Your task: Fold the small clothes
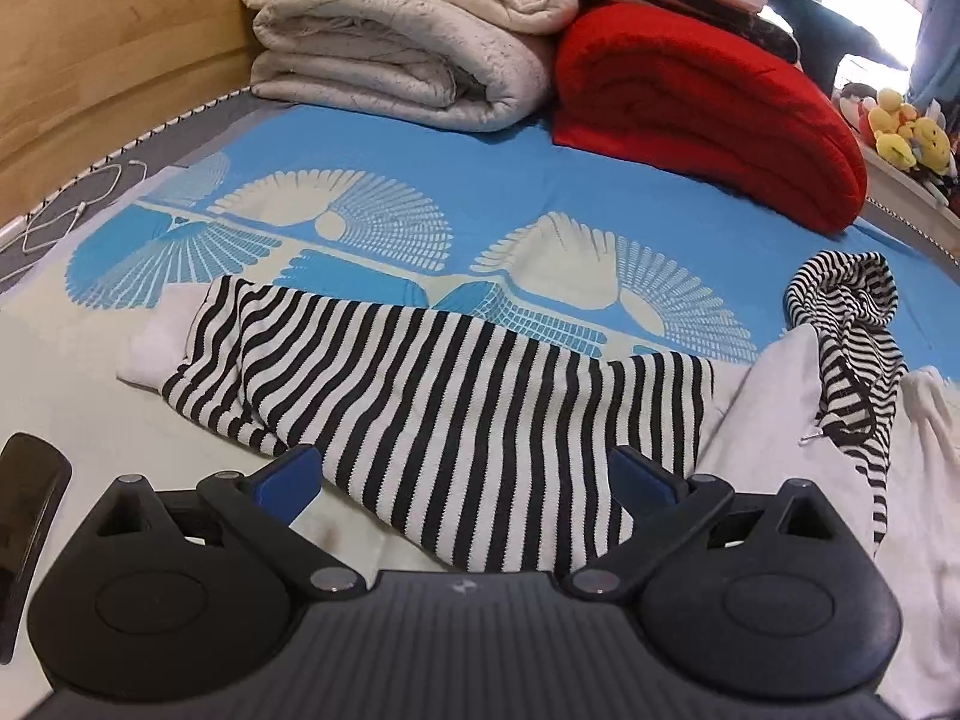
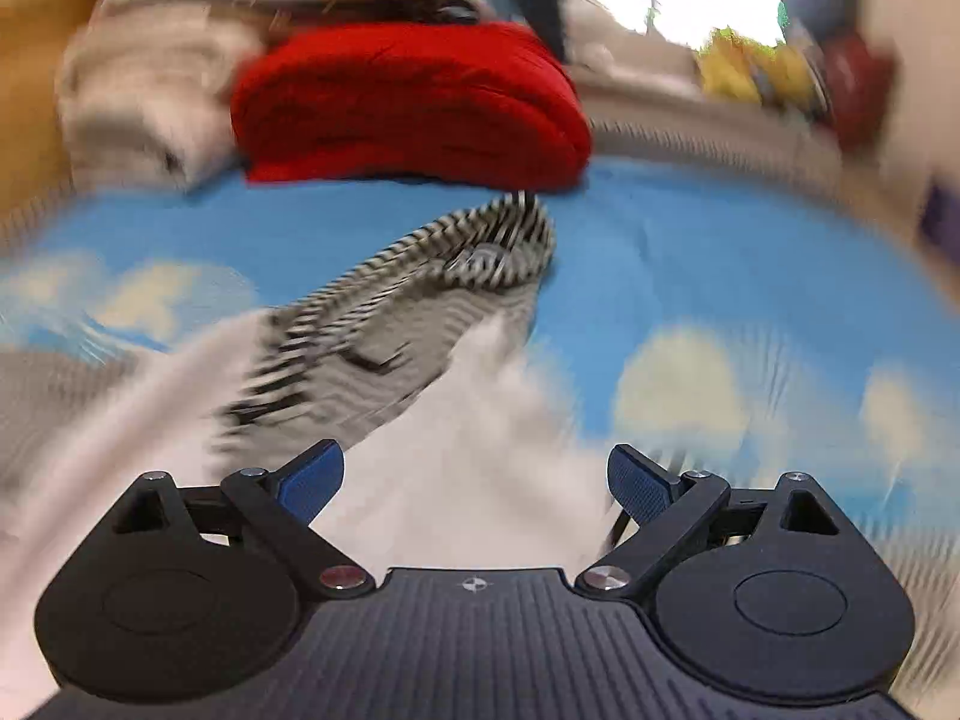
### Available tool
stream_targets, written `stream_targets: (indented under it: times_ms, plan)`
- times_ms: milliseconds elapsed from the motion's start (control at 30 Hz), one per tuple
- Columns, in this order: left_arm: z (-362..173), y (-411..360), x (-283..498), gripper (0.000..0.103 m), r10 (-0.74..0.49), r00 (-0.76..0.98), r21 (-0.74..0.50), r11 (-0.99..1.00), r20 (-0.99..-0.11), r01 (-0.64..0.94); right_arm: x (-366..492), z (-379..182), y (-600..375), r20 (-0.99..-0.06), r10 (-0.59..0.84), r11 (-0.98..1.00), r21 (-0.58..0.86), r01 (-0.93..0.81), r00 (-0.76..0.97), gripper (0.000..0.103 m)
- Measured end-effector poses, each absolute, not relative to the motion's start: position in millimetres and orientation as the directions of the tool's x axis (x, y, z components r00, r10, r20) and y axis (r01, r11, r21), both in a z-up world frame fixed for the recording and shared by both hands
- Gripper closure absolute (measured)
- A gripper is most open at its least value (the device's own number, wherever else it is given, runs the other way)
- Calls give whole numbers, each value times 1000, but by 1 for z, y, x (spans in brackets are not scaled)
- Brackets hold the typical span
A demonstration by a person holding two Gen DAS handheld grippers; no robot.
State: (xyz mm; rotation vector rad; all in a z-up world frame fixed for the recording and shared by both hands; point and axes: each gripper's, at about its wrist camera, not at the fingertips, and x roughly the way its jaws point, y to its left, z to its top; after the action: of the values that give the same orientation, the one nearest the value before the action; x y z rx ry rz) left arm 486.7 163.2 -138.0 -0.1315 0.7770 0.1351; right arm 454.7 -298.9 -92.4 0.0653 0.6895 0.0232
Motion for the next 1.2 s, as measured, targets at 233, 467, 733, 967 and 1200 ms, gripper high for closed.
stream_targets:
  times_ms: [233, 467, 733, 967, 1200]
  plan:
    - [-143, 176, 489, 1, 160, 723, 3, 977, -672, -214, 313, -120, -293, -644, 67, 937, 304, 175, 762, 8]
    - [-144, 177, 520, 1, 19, 727, -108, 986, -687, -127, 254, -97, -284, -445, -194, 931, 199, 307, 874, 8]
    - [-155, 117, 598, 1, -89, 684, -4, 992, -724, 125, 287, -51, -320, -285, -244, 957, 83, 278, 927, 3]
    - [-203, 92, 631, 36, -104, 623, 7, 985, -775, 174, 359, -133, -362, -600, -152, 900, 245, 361, 786, 15]
    - [-195, 129, 644, 102, -22, 649, 14, 999, -760, 50, 384, -170, -352, -683, -160, 938, 120, 326, 713, 24]
